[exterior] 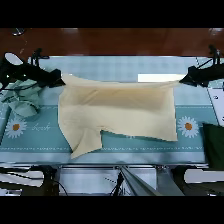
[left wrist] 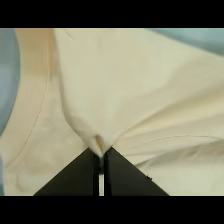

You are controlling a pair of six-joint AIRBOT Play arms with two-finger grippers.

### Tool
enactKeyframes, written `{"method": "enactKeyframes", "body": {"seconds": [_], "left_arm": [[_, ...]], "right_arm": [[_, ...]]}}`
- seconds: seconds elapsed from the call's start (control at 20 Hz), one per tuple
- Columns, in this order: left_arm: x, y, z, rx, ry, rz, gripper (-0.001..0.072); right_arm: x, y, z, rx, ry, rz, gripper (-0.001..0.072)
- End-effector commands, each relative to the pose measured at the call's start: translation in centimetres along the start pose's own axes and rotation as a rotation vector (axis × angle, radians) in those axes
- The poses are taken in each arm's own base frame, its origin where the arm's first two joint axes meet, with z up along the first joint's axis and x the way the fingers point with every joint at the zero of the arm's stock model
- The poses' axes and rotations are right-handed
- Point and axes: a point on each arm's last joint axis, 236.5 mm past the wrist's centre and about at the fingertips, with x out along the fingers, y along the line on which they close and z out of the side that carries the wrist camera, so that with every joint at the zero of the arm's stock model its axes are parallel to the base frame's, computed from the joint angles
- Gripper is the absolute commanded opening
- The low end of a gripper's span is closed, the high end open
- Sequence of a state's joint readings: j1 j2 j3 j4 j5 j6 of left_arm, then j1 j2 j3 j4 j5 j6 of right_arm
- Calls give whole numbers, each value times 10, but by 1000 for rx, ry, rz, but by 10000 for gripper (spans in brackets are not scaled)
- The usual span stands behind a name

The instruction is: Fold the shirts.

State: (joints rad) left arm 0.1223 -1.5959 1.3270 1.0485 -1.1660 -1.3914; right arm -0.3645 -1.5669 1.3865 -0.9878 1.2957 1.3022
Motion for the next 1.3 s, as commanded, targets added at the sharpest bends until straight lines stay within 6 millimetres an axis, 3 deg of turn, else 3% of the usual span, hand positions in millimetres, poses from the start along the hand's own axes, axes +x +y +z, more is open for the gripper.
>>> {"method": "enactKeyframes", "body": {"seconds": [0.0, 0.15, 0.55, 0.65, 0.8, 1.1, 1.25], "left_arm": [[18, 19, -54, 62, 178, 44, 38], [21, 21, -60, 88, 194, 40, 38], [21, 20, -56, 88, 177, 39, 38], [21, 13, -54, 76, 168, 10, 37], [21, 11, -53, 73, 163, 4, 37], [21, 11, -54, 73, 168, 3, 38], [21, 11, -54, 73, 168, 4, 39]], "right_arm": [[23, -17, -44, 53, 129, -15, 16], [31, -25, -58, 55, 162, -27, 17], [32, -41, -43, 69, 92, -93, 17], [30, -56, -45, 98, 97, -161, 17], [28, -62, -52, 93, 129, -188, 17], [28, -58, -60, 104, 160, -171, 17], [30, -43, -60, 111, 162, -110, 17]]}}
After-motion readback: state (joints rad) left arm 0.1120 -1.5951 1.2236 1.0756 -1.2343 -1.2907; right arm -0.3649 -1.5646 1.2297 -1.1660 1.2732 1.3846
